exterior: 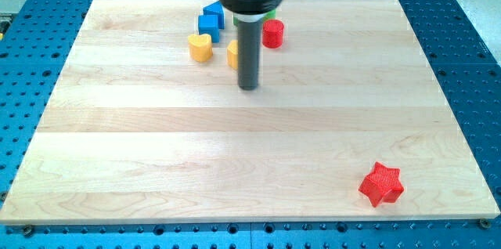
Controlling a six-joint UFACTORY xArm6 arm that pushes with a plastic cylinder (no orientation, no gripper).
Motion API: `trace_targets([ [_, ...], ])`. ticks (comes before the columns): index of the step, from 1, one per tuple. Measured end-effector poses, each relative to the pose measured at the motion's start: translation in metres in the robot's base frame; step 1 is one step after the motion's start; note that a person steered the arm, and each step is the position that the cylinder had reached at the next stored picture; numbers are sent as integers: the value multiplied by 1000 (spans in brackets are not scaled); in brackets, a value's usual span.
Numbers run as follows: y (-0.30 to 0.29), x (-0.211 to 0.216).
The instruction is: Move the red star closer to the yellow hexagon
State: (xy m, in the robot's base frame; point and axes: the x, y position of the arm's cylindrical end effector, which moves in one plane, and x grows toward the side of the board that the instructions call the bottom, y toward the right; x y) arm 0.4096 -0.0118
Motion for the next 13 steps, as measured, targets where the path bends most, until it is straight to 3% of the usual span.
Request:
trace_targets([
  [2,2,-44],
  [3,63,-18],
  [4,163,43],
  [5,264,137],
  [6,269,209],
  [7,192,209],
  [8,157,188],
  [10,93,69],
  [11,110,110],
  [12,68,80],
  [13,68,25],
])
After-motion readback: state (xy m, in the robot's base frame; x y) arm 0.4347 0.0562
